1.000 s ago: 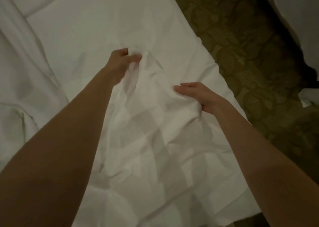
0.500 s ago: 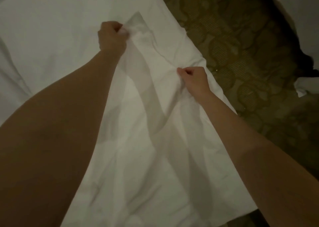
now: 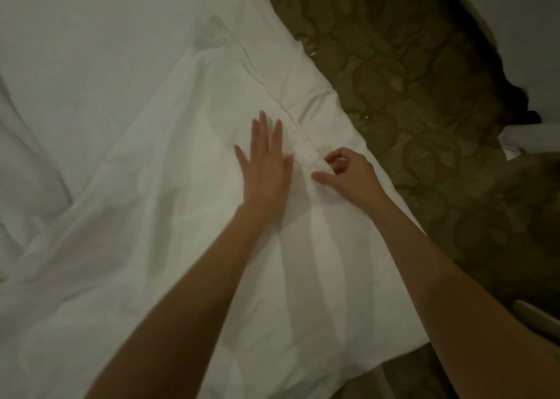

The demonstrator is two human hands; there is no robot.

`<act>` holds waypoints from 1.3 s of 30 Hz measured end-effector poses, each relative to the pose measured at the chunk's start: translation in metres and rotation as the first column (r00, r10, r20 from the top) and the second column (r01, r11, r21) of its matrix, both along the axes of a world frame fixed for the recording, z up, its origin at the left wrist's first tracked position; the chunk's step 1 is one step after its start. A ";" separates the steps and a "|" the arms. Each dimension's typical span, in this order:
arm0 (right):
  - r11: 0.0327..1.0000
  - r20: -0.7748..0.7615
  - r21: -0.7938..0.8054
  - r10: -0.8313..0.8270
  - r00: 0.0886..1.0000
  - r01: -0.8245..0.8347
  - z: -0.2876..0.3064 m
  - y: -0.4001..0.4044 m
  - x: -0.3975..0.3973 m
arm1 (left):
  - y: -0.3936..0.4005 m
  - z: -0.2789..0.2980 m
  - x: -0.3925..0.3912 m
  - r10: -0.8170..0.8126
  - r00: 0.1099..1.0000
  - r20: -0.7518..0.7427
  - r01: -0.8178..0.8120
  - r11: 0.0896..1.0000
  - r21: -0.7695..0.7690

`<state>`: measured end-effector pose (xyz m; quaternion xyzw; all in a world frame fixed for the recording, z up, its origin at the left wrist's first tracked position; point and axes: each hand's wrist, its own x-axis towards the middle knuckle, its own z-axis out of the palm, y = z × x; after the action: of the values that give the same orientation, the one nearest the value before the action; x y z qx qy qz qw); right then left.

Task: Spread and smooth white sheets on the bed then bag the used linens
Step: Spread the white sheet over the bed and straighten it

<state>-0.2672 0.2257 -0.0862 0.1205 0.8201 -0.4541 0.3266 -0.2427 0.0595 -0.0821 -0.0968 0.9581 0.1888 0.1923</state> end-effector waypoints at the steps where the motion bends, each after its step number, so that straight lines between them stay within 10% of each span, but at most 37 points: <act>1: 1.000 0.013 0.013 0.010 1.000 -0.010 0.000 0.010 0.011 | 0.010 -0.001 0.019 -0.023 0.999 0.035 0.023 1.000 -0.008; 11: 0.967 -0.131 0.176 -0.164 0.978 0.186 -0.015 0.091 0.113 | 0.057 -0.008 0.131 -0.098 0.987 0.124 0.116 0.982 -0.151; 21: 0.985 -0.315 0.169 0.021 0.949 0.035 0.003 0.122 0.129 | 0.132 -0.006 0.186 -0.058 0.982 0.180 0.065 0.997 -0.034; 35: 0.746 -0.158 0.645 0.343 0.926 -0.166 0.002 0.148 0.148 | 0.137 0.018 0.232 0.057 0.961 0.271 -0.052 0.998 -0.024; 39: 0.866 -0.365 0.426 0.429 0.826 -0.262 0.024 0.076 0.164 | 0.113 0.029 0.253 0.142 0.956 0.257 -0.144 0.990 -0.014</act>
<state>-0.1033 0.3016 -0.0622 -0.0832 0.9493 -0.2444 0.1794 0.0106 0.1729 -0.0533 -0.1890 0.9152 0.1903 0.3009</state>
